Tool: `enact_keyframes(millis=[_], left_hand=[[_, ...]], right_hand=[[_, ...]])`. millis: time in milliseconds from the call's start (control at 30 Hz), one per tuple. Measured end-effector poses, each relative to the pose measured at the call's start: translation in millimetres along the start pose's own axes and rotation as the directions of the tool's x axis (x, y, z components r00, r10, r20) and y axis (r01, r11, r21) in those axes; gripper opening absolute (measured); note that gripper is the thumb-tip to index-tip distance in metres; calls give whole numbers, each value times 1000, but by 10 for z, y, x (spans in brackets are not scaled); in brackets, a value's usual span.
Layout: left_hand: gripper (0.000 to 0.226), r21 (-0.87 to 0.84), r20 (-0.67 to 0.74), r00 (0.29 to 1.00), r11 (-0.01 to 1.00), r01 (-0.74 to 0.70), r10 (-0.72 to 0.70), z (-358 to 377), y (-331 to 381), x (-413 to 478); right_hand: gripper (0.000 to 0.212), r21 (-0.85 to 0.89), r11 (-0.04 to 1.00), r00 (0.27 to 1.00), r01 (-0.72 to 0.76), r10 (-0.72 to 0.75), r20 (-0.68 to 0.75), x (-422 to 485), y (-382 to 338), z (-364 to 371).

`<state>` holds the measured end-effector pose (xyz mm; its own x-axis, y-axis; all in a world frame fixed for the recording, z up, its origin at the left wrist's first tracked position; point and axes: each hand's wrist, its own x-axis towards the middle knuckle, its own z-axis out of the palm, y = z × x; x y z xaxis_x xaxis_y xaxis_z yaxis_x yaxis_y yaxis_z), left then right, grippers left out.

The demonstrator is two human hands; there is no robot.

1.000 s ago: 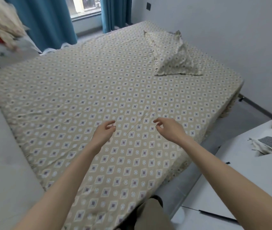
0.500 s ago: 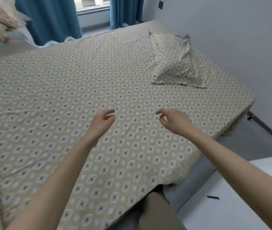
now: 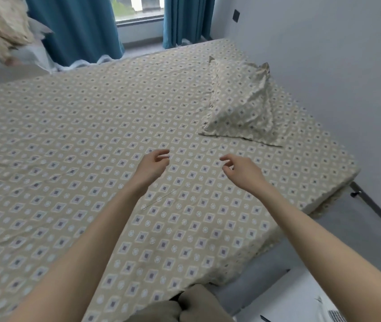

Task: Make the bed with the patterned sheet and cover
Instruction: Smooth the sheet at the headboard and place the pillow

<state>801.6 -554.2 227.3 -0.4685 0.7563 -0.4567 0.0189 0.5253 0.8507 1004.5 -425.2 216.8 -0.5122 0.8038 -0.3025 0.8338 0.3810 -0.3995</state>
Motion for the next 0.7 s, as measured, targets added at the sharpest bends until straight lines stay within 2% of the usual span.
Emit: enact_keyframes(millis=[167, 267, 500, 700], left_hand=[[39, 35, 47, 998, 999, -38, 36, 103, 77, 142], [39, 40, 30, 999, 998, -44, 42, 166, 162, 272], [39, 38, 6, 998, 997, -62, 61, 528, 502, 681], [38, 17, -58, 998, 1000, -11, 12, 1409, 847, 1306]], right_hand=[[33, 93, 993, 994, -73, 79, -71, 79, 207, -30], [34, 107, 991, 994, -79, 87, -69, 185, 341, -70], [36, 101, 990, 995, -95, 97, -10, 649, 792, -332], [37, 87, 994, 996, -62, 56, 68, 1416, 1623, -686]])
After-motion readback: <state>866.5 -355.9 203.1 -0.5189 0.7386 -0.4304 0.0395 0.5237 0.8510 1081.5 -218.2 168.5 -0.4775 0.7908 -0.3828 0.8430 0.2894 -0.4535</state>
